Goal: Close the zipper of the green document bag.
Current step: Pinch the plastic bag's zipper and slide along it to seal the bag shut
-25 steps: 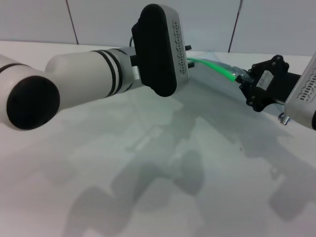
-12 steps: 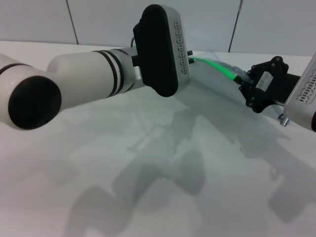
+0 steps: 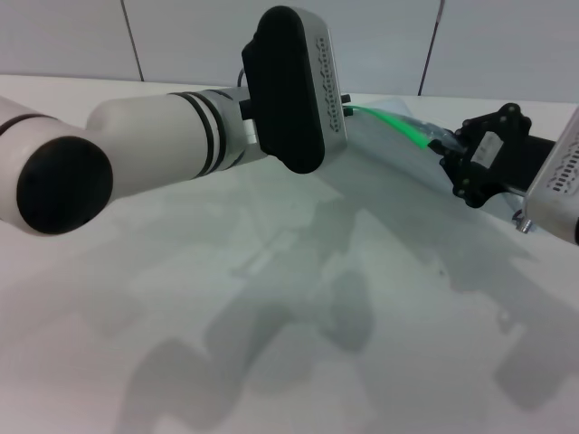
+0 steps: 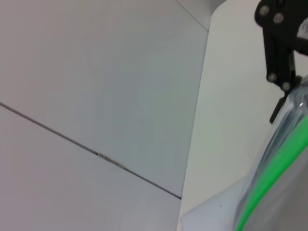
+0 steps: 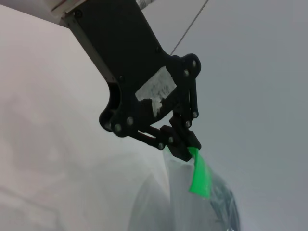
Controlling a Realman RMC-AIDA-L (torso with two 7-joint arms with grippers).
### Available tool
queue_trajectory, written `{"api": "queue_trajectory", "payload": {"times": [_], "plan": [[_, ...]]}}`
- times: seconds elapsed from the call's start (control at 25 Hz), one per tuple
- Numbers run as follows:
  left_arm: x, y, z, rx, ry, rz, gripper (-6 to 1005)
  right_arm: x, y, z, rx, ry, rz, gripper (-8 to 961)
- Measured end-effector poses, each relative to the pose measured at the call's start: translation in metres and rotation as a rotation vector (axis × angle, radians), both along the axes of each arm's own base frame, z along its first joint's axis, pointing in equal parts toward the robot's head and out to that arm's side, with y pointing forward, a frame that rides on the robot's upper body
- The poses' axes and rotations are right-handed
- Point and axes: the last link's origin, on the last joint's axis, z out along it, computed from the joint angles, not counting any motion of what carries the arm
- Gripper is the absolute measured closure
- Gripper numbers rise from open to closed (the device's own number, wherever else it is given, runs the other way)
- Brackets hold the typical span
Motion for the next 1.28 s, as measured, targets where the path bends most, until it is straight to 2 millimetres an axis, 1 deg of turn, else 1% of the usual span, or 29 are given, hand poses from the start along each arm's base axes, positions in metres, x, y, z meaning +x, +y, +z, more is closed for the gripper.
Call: {"api": "queue_trajectory", "payload": {"times": [0.28, 0.6, 0.72, 1.0, 1.28], "plan": [[-0.007, 0.004, 0.006, 0.016, -0.011, 0.031, 933, 0.004, 0.0, 0.005, 0.018, 0.003, -0.011, 905], [-0.017, 0.005, 0.004, 0.015, -0.002, 0.062, 947, 0.003, -0.002, 0.007, 0.026, 0.006, -0.008, 905], [-0.017, 0.006, 0.004, 0.016, -0.003, 0.061, 943, 0.003, -0.002, 0.008, 0.027, 0.007, -0.009, 905], [-0.006, 0.003, 0.004, 0.009, -0.009, 0.032, 933, 0.007, 0.0, 0.009, 0.026, 0.004, -0.02, 906], [-0.003, 0.001, 0.004, 0.009, -0.004, 0.016, 830, 0.006, -0.002, 0.006, 0.018, -0.004, -0.01, 905]]}}
